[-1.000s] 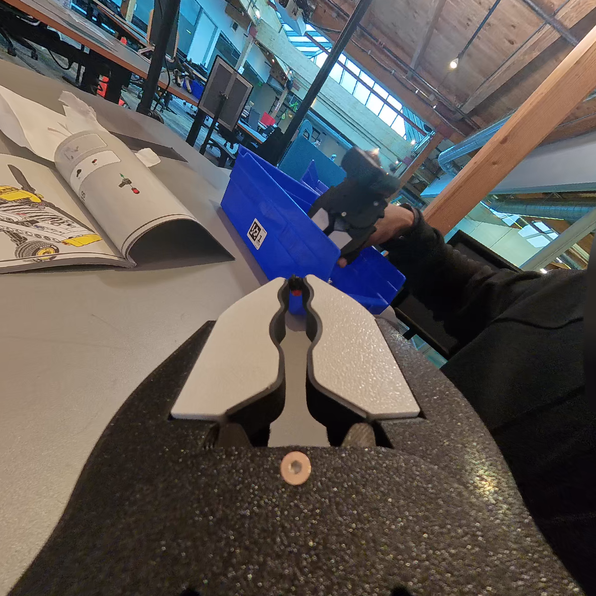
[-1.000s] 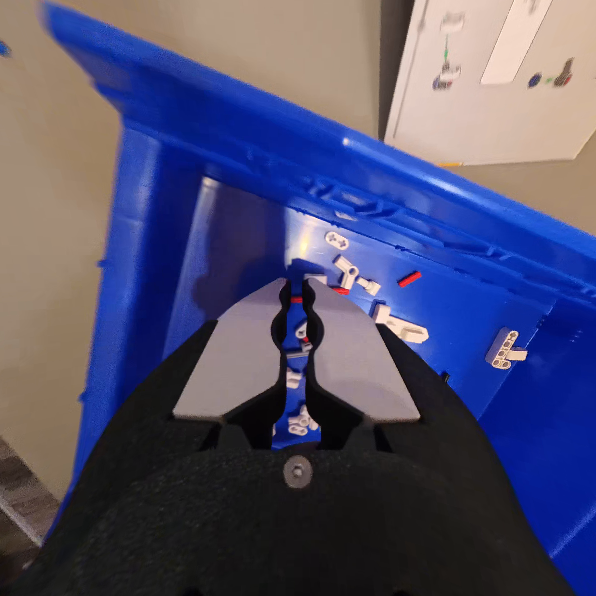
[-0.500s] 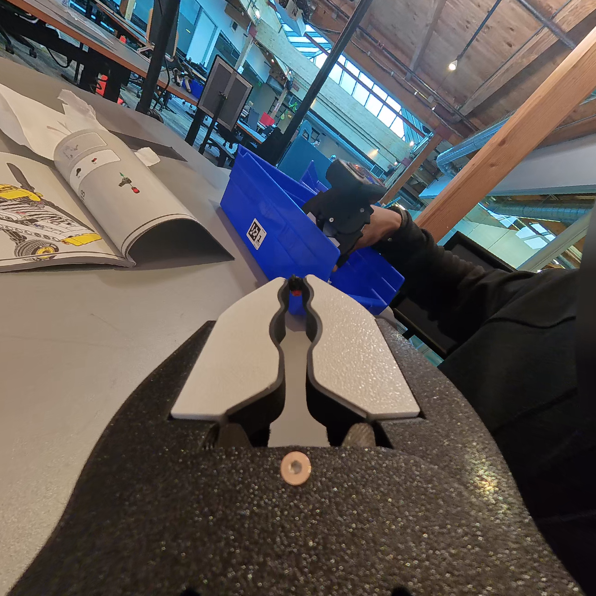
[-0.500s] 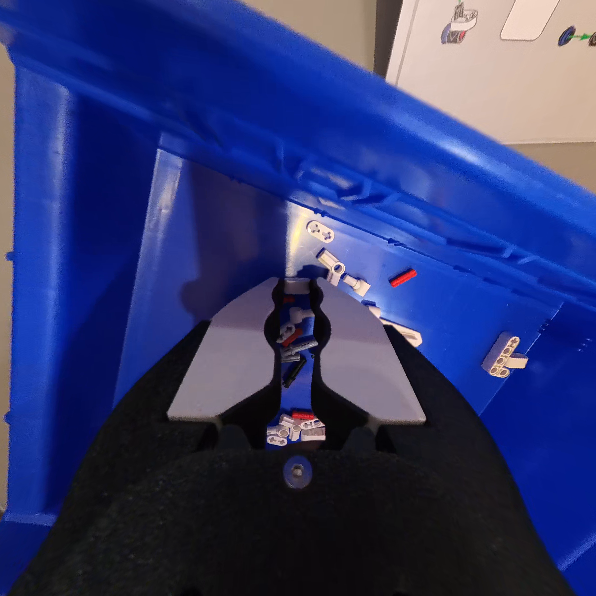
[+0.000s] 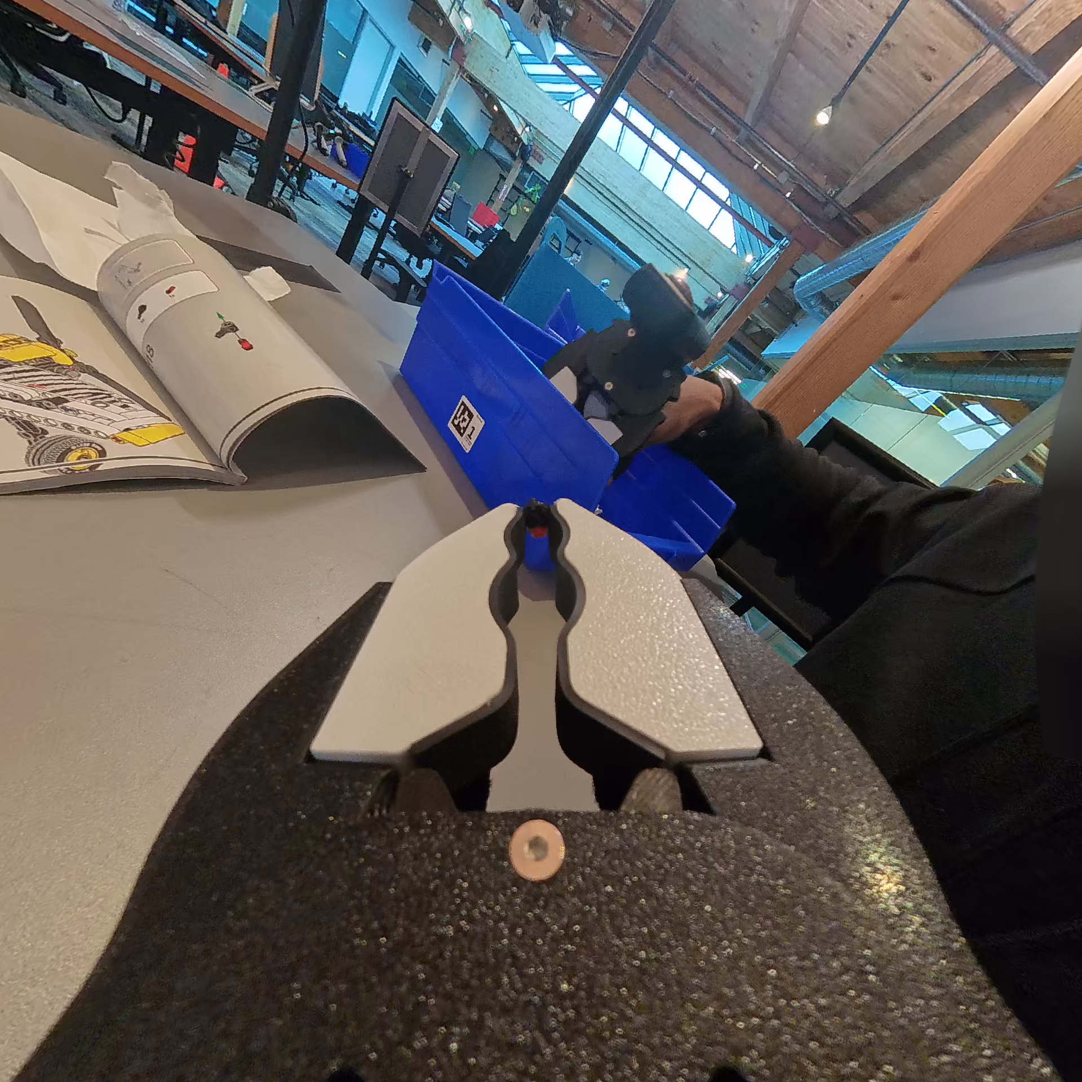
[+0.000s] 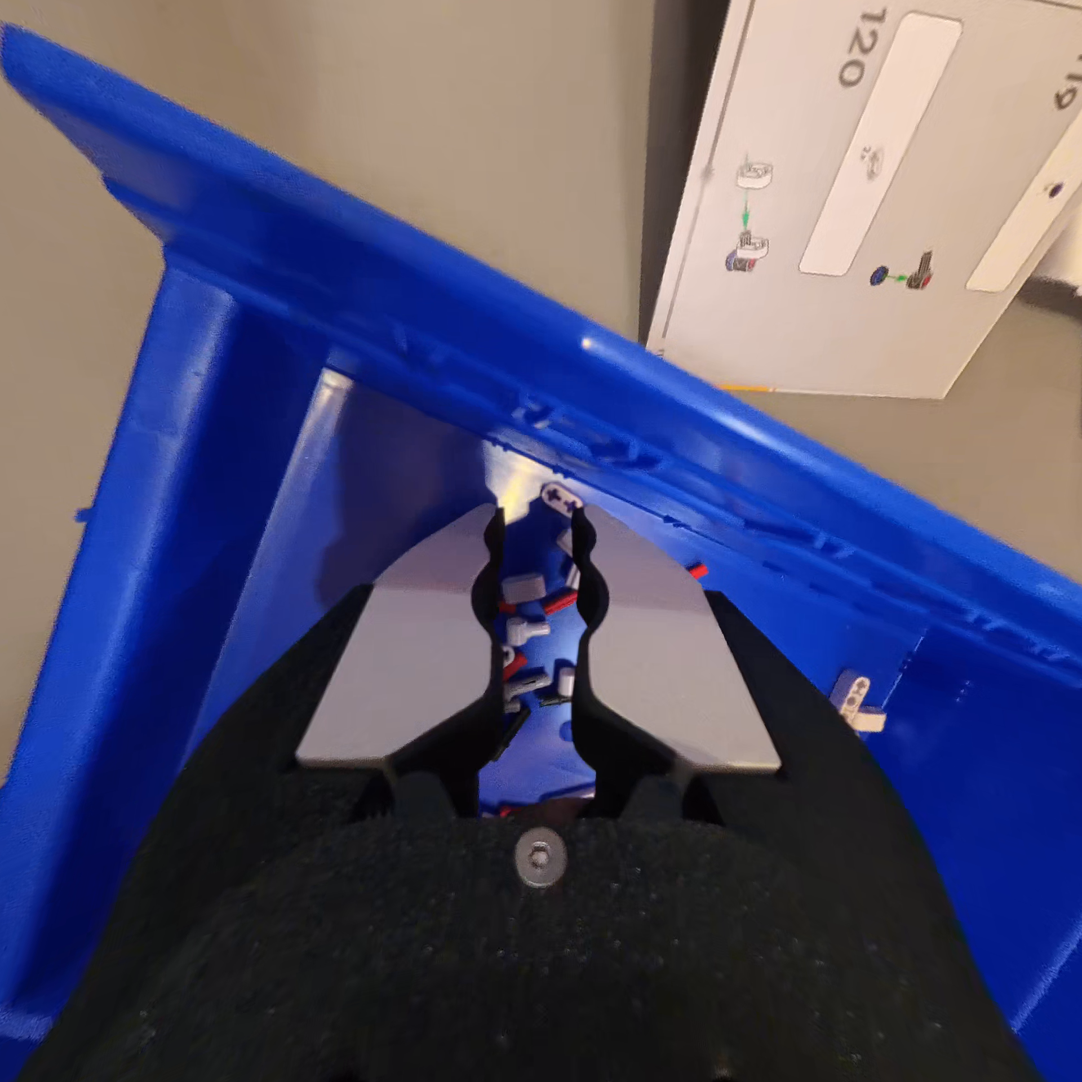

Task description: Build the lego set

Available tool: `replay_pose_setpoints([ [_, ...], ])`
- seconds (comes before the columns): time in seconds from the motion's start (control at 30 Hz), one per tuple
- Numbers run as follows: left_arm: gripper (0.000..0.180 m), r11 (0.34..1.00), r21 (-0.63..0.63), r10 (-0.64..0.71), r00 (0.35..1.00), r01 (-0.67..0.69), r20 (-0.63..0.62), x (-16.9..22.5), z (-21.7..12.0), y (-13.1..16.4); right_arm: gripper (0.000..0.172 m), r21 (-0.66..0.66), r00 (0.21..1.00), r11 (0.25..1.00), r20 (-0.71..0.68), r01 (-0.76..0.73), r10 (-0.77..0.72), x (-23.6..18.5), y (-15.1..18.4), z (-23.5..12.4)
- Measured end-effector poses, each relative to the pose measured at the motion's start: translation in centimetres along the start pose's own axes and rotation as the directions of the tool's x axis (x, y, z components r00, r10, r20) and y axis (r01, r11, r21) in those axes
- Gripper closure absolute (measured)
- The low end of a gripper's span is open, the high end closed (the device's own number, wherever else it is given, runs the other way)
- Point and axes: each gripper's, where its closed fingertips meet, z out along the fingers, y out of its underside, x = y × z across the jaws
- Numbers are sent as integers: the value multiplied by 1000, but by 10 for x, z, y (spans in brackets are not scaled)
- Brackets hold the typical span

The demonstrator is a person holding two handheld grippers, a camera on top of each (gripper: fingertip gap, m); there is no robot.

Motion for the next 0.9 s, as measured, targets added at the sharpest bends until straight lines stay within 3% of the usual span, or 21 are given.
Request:
replay_pose_setpoints([
  [0.3, 173, 1000, 0, 0, 1000, 0, -1, 0, 0, 0, 149, -55, 997, 997, 46, -54, 56, 6, 2, 16],
  [0.47, 173, 1000, 2, -6, 1000, 6, -4, 0, -1, 0, 164, -55, 994, 996, 79, -68, 72, 0, 2, 16],
  [0.67, 173, 1000, 4, -10, 1000, 10, -5, 0, -1, -1, 164, -78, 995, 995, 69, -67, 72, -3, 5, 13],
  [0.9, 173, 1000, 10, -19, 1000, 19, -8, -1, -2, -2, 165, 26, 991, 991, 35, -128, 127, -25, -15, -36],
])
